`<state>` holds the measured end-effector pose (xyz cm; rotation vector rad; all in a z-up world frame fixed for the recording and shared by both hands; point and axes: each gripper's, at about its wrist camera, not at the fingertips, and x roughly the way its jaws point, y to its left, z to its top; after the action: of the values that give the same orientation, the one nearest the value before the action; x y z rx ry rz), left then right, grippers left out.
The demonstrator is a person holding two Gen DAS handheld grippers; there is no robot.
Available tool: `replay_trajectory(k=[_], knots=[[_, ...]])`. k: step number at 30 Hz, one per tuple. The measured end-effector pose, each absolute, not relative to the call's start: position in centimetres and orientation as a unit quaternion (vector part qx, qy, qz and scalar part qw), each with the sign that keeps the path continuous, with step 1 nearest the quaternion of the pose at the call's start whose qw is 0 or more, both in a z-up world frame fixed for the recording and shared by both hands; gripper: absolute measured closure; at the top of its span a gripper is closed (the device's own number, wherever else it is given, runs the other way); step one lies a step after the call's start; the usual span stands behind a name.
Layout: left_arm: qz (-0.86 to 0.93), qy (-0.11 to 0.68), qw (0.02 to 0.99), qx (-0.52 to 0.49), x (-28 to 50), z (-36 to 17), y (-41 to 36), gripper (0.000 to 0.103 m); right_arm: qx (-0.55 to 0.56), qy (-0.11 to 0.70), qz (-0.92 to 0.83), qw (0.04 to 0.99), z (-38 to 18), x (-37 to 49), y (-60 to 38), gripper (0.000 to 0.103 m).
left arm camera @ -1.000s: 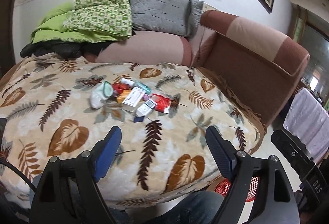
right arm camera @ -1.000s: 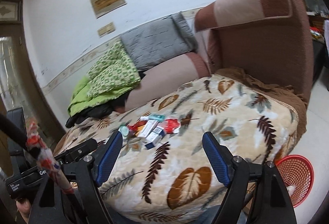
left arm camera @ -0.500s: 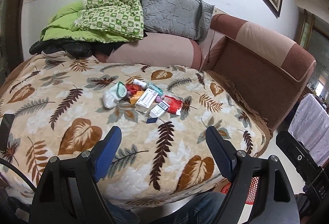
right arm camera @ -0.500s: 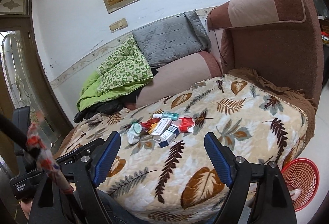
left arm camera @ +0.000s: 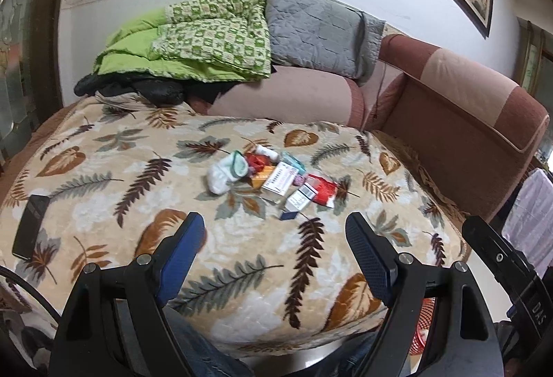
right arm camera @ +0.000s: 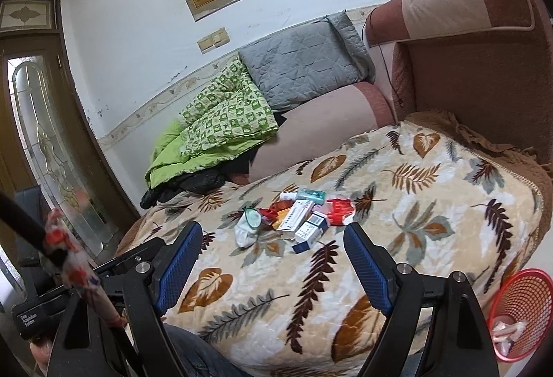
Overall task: Collect trash
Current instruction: 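Move both tools back over the remaining trash on the bed, then grasp the white glove with the left gripper while the right gripper grasps the white medicine box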
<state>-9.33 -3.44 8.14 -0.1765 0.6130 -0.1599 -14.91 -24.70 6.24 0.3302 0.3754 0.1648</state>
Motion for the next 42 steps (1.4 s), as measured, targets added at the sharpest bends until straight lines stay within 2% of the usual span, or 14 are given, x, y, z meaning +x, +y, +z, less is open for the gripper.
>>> replay_trajectory(k=[26,36,42], knots=[[-0.044,0.342,0.932,-0.115,-2.6,4.9,0.6,0.020,0.165,0.235,0.104,0.952,3.0,-7.0,-22.5,0.015],[-0.065,0.397,0.901,-0.161,4.5,2.0,5.1,0.020,0.178,0.271,0.112,0.939,-0.5,-1.1,-22.7,0.015],[-0.080,0.427,0.893,-0.119,9.7,0.1,4.6,0.020,0.203,0.312,0.115,0.921,-4.1,3.8,-22.7,0.016]])
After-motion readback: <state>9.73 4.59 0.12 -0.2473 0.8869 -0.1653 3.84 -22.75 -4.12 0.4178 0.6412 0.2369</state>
